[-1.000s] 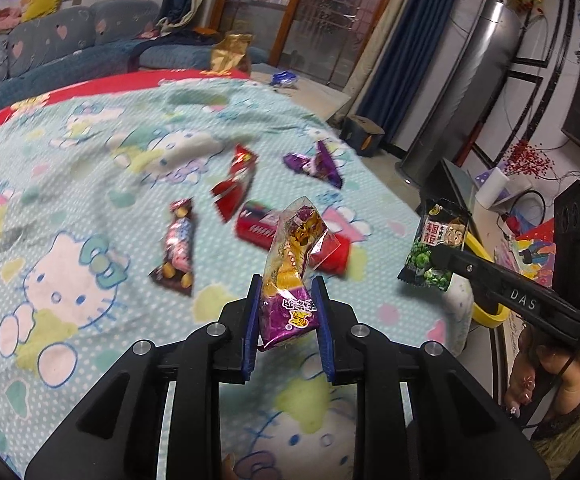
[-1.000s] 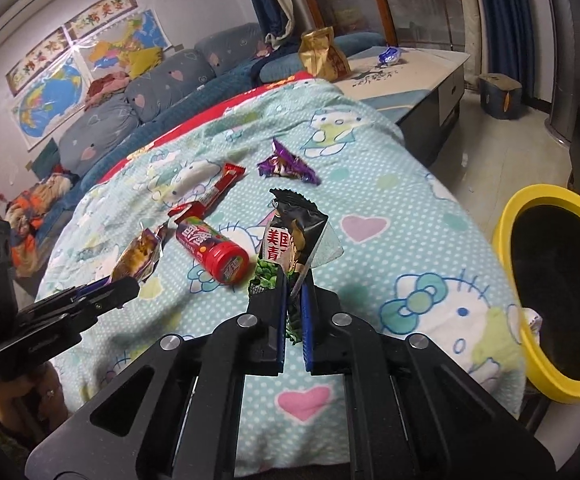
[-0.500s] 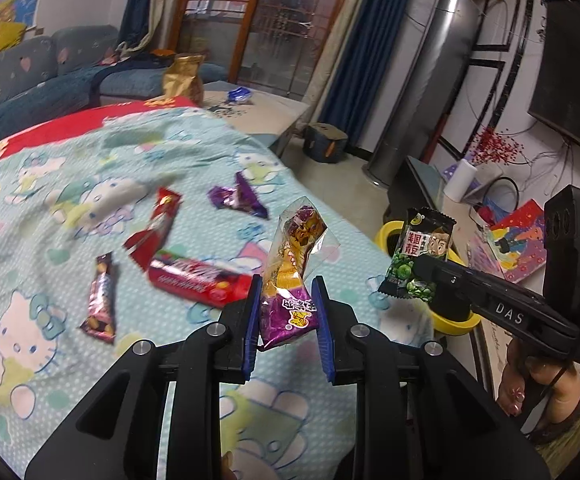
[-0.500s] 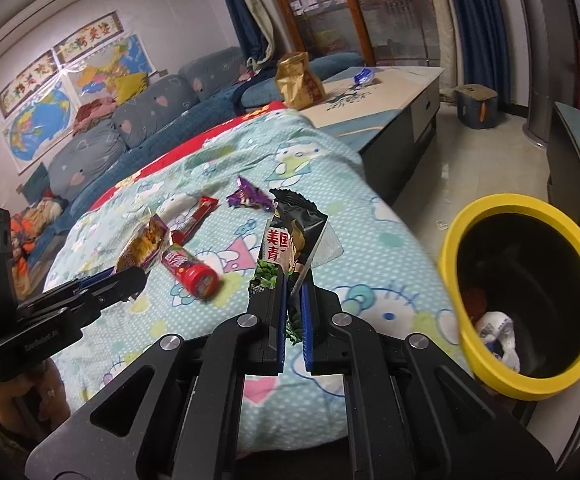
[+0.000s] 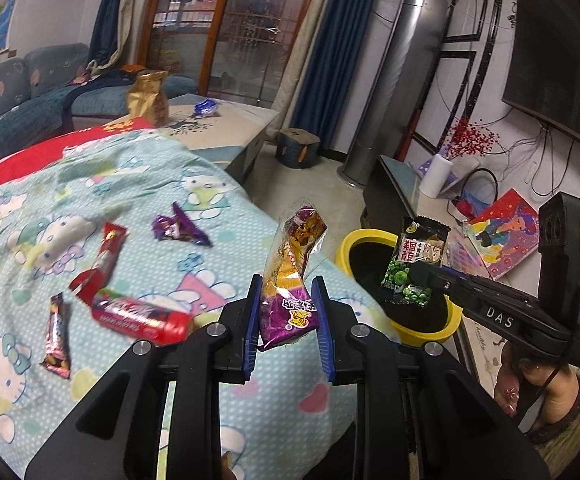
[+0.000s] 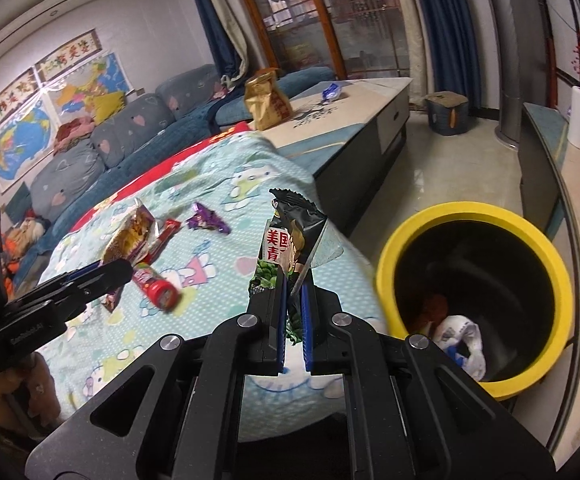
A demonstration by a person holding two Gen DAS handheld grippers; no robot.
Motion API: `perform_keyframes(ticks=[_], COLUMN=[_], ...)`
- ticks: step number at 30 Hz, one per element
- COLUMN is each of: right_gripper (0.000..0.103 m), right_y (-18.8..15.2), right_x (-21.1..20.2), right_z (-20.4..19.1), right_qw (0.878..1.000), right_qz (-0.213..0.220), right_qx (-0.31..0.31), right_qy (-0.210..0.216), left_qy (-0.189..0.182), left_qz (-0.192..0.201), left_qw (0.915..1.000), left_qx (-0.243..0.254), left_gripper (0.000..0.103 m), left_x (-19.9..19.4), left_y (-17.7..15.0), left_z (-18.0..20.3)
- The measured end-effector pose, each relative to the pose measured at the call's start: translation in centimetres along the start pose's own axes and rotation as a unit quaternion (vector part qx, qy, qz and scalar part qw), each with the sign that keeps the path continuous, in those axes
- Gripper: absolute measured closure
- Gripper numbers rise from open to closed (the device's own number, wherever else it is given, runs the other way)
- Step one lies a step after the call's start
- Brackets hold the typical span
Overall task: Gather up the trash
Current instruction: 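Carry the snack wrapper and green snack bag over the yellow bin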
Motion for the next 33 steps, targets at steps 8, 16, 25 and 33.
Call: perform_keyframes(ticks=[8, 16, 25, 33], right_gripper=[0.099, 0.099, 0.099, 0.099], right_y=[0.6, 1.2, 1.3, 1.3], right_x=[-1.2, -1.7, -2.3, -2.6], right_z=[3.0, 5.9, 9.5, 12.1], right_qw=[0.999, 0.997, 0.992, 0.988], right_qz=[0.016, 0.026, 0.033, 0.037], right_qx=[0.025, 0.051, 0.078, 0.093], right_qy=[-0.028, -0.060, -0.092, -0.118], left_qy=[-0.022, -0.041, -0.064, -0.087], left_qz=[0.000, -0.004, -0.014, -0.031], left_qw=[0.9995, 0.9981, 0.9956, 0.9922], left_qx=[0.022, 0.047, 0.067, 0.084], left_gripper=[0.079, 0.079, 0.079, 0.079], left_x=[1.6, 3.2, 5.0, 7.1], left_y=[1.1, 2.0, 2.3, 1.7], left_z=[2.8, 5.4, 7.9, 9.9])
Point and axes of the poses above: each gripper's, at about its wrist camera, not at the fingertips, and x roughly the way its jaws point, z to its right, y to its top, the point moved 5 cm from there along x, roughly the way its jaws point, and after that the axes turned 1 degree about -y, right-handed, at the moved point
